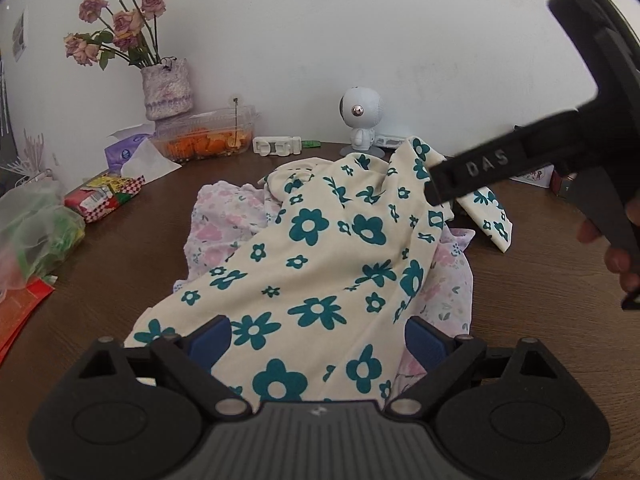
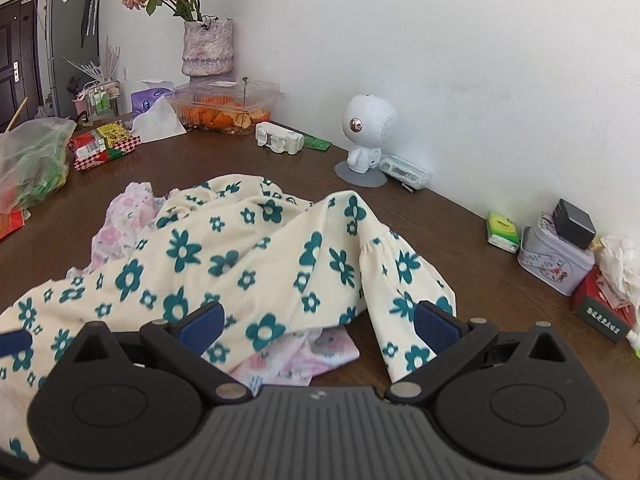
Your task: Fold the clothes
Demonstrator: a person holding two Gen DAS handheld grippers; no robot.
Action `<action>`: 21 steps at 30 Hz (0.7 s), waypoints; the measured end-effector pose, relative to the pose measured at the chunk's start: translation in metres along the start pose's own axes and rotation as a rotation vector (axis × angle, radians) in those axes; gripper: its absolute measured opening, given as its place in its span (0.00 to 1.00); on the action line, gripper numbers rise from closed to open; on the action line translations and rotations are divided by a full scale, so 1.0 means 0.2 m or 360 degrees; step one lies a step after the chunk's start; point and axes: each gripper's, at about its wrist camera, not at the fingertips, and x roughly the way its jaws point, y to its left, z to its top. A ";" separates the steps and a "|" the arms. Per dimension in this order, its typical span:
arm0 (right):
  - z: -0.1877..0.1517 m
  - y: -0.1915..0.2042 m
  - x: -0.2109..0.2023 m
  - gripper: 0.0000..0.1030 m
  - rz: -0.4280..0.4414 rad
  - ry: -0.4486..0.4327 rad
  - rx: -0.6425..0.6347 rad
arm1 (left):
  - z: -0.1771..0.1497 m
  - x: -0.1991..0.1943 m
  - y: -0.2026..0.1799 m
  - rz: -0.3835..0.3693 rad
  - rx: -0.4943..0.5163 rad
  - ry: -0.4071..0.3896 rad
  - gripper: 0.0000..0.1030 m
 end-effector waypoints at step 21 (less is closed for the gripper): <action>0.29 -0.07 0.32 0.02 0.0203 0.0009 0.0343 | 0.02 0.08 0.12 -0.0152 -0.0024 0.0023 0.13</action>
